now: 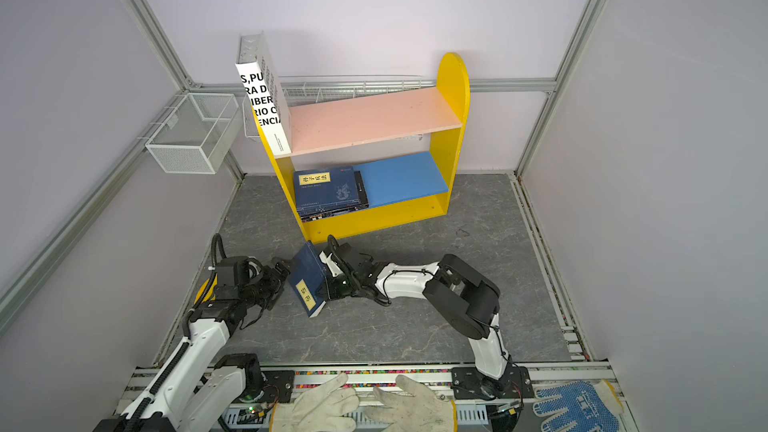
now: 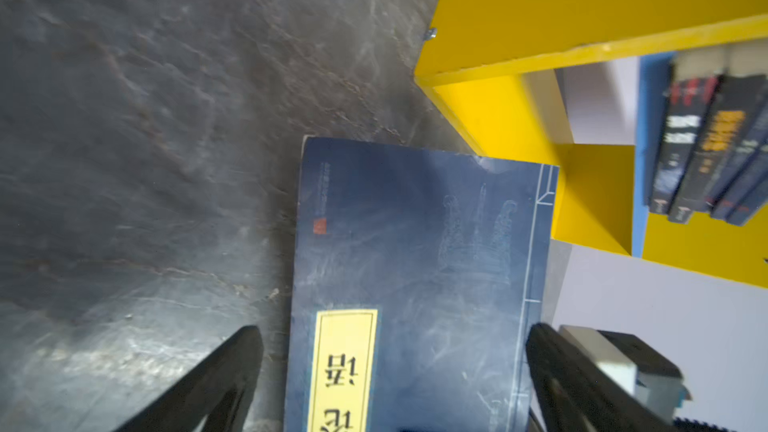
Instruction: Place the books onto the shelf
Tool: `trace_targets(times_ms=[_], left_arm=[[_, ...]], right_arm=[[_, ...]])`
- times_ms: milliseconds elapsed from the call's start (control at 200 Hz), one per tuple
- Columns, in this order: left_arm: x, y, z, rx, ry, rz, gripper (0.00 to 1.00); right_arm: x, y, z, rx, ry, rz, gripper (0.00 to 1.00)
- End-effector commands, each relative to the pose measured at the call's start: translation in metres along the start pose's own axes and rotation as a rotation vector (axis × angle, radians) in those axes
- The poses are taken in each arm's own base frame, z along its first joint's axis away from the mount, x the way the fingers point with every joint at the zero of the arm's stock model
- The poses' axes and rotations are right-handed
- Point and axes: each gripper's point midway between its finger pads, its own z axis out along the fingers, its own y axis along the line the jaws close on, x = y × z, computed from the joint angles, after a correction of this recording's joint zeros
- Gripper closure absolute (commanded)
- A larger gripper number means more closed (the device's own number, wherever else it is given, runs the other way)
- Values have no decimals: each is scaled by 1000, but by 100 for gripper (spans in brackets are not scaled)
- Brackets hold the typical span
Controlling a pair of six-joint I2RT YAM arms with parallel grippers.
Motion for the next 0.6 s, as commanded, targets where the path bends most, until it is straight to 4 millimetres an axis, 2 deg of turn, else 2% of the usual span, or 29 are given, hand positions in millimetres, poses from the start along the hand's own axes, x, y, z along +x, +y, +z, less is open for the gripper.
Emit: trace_targets(times_ms=[0, 170, 285, 405, 595], left_arm=[[8, -31, -19, 61, 73, 122, 1], [13, -79, -48, 244, 90, 125, 2], [12, -95, -65, 315, 64, 72, 2], [15, -102, -68, 350, 95, -3, 3], [18, -102, -66, 344, 135, -87, 6]], right_arm=[[-4, -4, -38, 95, 39, -231, 93], [-13, -36, -89, 422, 24, -443, 93], [-24, -44, -112, 554, -22, -546, 92], [-38, -30, -126, 666, -78, -718, 92], [-48, -9, -130, 789, -115, -914, 91]])
